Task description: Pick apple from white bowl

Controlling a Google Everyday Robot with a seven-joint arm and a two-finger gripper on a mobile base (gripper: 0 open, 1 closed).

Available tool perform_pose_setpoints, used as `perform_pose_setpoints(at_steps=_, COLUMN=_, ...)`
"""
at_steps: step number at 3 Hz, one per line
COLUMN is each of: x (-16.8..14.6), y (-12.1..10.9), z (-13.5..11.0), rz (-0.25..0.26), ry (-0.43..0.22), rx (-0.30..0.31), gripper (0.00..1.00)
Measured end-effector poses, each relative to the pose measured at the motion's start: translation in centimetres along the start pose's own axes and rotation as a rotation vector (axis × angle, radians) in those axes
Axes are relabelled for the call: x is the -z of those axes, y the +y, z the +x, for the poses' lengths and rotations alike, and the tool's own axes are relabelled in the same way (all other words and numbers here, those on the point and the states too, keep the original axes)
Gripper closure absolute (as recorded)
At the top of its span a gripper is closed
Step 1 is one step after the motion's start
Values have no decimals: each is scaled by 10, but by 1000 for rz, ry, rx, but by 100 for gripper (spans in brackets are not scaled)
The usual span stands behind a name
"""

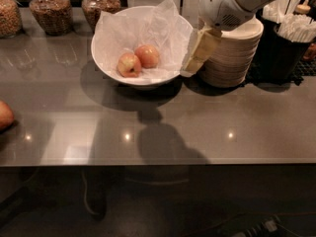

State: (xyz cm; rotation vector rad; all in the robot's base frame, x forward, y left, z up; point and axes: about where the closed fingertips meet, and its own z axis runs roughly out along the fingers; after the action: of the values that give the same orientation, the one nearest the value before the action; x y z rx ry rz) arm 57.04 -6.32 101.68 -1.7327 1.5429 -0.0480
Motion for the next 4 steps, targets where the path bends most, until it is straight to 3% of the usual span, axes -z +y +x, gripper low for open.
perform_pose_setpoints(at_steps=1, x=0, y=-1, z=-2, rz=7, ry=5, rx=17, gripper=0)
perform_pose_setpoints(at_steps=2, x=-18, y=-15, z=3, rz=23, ry=22, rx=76, gripper=0)
perform_pose_setpoints(at_steps=4, x=-76, y=-53, z=11, rz=34, ry=26, rx=164, gripper=0)
